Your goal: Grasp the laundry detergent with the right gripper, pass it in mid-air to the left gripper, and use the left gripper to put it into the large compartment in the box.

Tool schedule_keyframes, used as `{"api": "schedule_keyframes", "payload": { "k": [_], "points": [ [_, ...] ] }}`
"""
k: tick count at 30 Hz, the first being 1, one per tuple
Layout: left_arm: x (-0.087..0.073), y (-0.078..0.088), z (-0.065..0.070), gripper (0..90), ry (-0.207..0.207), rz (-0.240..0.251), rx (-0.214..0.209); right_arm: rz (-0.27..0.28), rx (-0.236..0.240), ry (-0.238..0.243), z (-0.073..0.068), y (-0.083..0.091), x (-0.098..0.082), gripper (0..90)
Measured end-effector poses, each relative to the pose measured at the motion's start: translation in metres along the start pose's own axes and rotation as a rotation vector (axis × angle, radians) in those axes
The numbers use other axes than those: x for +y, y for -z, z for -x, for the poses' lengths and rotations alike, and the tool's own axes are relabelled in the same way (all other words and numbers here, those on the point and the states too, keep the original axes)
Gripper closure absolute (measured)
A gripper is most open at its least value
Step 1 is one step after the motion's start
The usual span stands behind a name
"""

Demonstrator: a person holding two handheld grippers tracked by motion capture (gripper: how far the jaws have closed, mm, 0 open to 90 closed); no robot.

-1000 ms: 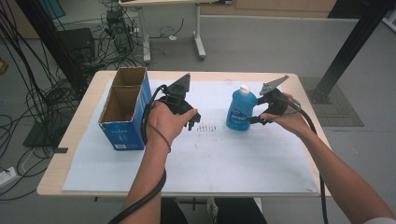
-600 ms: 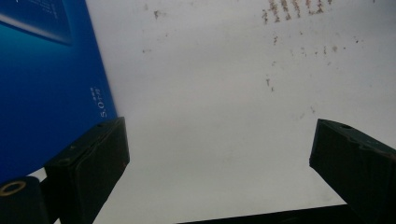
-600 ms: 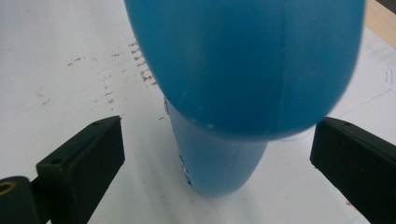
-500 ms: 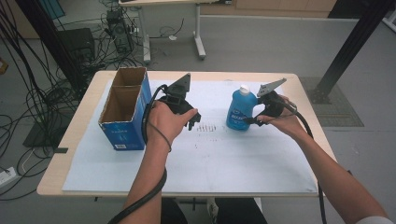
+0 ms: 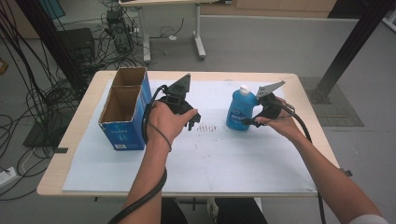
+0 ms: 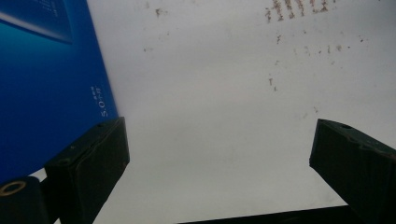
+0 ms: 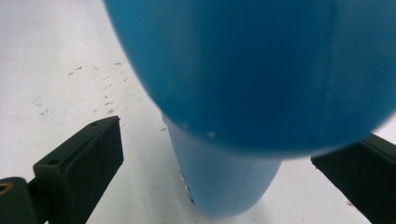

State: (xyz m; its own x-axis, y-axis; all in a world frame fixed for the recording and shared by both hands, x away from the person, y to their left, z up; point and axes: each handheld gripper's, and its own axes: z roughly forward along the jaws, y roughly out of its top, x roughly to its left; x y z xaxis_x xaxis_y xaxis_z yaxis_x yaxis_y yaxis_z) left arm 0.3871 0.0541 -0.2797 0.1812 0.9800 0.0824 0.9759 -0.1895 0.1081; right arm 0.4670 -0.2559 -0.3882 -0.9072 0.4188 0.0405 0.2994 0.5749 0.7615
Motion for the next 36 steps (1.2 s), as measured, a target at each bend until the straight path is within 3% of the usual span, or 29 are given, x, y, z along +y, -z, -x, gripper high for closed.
{"api": "schedule_keyframes", "payload": {
  "k": [36],
  "points": [
    [0.0047, -0.0011, 0.0042, 5.2, -0.01, -0.01, 0.007, 0.06, 0.01, 0.003, 0.002, -0.0068, -0.005, 2.1]
  ]
}}
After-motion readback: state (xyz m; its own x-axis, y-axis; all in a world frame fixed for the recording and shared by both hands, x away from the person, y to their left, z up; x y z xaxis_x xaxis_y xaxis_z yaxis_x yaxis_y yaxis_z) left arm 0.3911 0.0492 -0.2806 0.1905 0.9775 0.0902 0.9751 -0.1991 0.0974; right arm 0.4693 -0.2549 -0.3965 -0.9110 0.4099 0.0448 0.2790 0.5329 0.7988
